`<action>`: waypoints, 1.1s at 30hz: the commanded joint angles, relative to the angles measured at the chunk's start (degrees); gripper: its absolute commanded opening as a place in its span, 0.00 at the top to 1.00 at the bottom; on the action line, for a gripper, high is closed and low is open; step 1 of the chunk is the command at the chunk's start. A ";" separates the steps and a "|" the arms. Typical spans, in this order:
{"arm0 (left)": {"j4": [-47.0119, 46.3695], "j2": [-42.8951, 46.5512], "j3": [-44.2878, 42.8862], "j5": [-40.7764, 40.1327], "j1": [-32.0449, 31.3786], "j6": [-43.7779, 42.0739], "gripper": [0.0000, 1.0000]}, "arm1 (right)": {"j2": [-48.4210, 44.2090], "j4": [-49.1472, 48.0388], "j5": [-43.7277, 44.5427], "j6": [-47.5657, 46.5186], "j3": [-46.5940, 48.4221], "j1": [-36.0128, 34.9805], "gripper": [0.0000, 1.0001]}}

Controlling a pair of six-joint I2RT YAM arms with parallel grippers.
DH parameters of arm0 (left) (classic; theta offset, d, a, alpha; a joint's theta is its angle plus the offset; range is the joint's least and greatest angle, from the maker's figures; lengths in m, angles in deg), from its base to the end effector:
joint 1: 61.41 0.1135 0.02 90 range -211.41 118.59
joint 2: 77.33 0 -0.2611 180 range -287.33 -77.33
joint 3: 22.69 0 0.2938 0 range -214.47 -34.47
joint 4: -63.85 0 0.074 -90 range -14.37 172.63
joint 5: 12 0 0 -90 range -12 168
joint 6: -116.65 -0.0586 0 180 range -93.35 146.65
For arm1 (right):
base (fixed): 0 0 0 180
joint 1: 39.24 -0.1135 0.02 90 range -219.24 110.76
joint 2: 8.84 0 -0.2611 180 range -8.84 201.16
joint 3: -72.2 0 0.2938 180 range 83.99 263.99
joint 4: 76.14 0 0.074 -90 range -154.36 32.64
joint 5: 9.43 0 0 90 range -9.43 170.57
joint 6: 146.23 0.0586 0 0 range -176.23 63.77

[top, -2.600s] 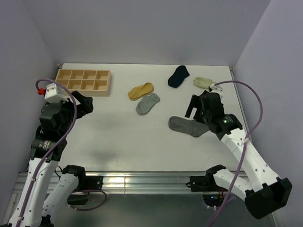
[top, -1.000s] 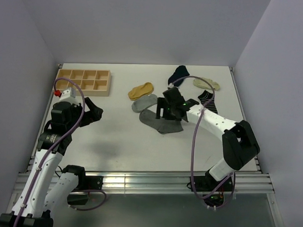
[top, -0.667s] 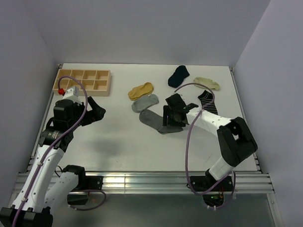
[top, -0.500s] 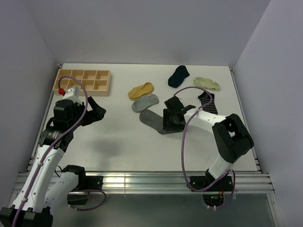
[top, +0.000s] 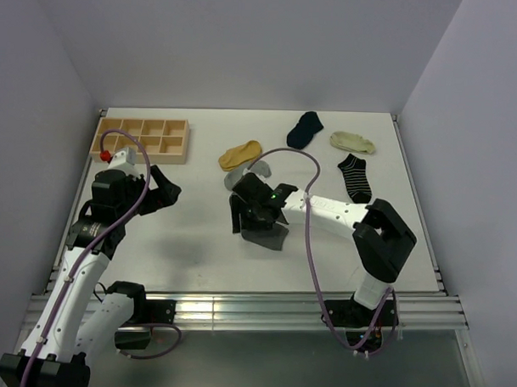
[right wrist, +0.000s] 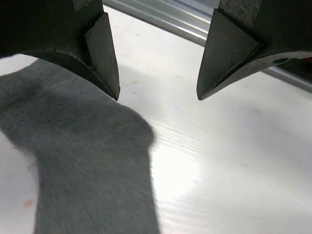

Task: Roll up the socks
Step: Adjust the sock at the center of the board.

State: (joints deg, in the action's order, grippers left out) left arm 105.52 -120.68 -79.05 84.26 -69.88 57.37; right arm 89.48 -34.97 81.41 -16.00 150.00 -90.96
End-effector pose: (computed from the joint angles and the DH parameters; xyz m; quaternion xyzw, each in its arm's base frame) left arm 0.2290 -0.0406 0.2954 -0.1384 0.8481 -0.2151 0.4641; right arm 0.2459 0.3102 0.1521 -0.0953 0.9649 0.1709 0.1751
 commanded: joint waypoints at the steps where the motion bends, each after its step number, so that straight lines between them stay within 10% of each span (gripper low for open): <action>1: -0.88 -0.33 -0.86 1.56 -0.23 -0.84 0.01 | -3.48 3.92 3.80 1.79 5.16 0.31 0.28; 9: -4.84 -3.57 0.02 5.43 -4.44 1.71 0.00 | -9.90 4.89 6.46 0.03 -2.37 6.27 0.35; 33: -15.39 -45.05 -17.29 -27.52 -58.49 0.66 0.07 | -24.22 -2.06 6.08 1.78 -21.81 18.05 0.54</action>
State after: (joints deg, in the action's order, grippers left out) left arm 92.25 -163.09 -92.25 63.87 -124.94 60.15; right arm 70.88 -37.29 84.38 -15.08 127.67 -74.50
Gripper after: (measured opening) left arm 0.946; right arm 0.453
